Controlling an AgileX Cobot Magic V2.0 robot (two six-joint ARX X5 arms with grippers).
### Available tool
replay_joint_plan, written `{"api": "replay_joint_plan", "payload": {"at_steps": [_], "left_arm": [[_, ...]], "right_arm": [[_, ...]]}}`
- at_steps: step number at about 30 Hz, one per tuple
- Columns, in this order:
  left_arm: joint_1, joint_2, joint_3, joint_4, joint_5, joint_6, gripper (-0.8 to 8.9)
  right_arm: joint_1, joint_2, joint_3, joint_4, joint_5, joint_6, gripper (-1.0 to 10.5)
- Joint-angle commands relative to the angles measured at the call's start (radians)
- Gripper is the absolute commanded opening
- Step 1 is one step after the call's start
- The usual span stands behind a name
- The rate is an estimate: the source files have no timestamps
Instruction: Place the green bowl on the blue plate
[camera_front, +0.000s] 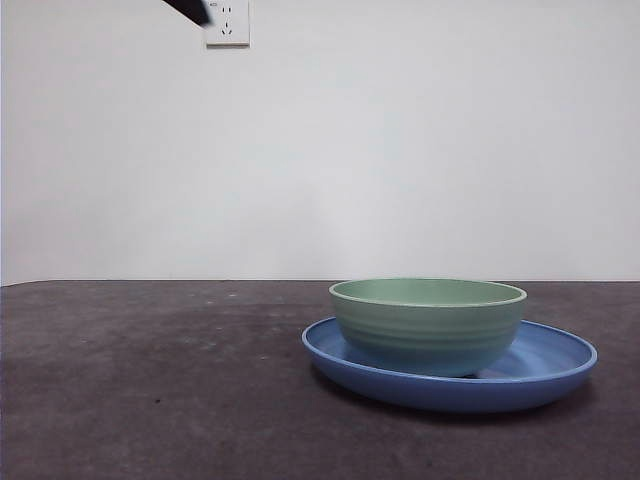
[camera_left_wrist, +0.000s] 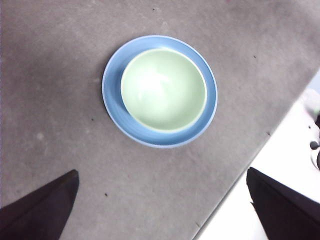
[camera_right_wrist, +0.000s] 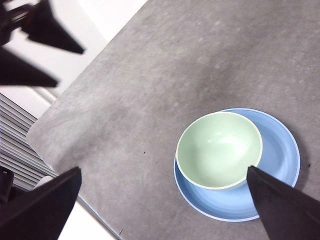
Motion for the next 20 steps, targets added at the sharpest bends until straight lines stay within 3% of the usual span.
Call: {"api": "replay_joint_plan", "payload": {"at_steps": [1, 8, 12, 20], "left_arm": [[-0.004, -0.13, -0.117, 0.039, 0.002, 0.025, 6.26], [-0.004, -0.483, -0.39, 0.121, 0.002, 0.017, 6.26], [-0.003, -0.685, -0.515, 0.174, 0.002, -0.038, 6.26], [-0.004, -0.916, -0.63, 0.172, 0.002, -0.056, 6.26]], "right_arm": [[0.002, 0.003, 0.018, 0.009, -0.002, -0.006, 6.1], [0.002, 0.003, 0.018, 0.009, -0.002, -0.006, 6.1], [0.002, 0.003, 0.018, 0.009, -0.002, -0.006, 6.1], [0.002, 0.003, 0.018, 0.009, -0.002, -0.006, 6.1]]}}
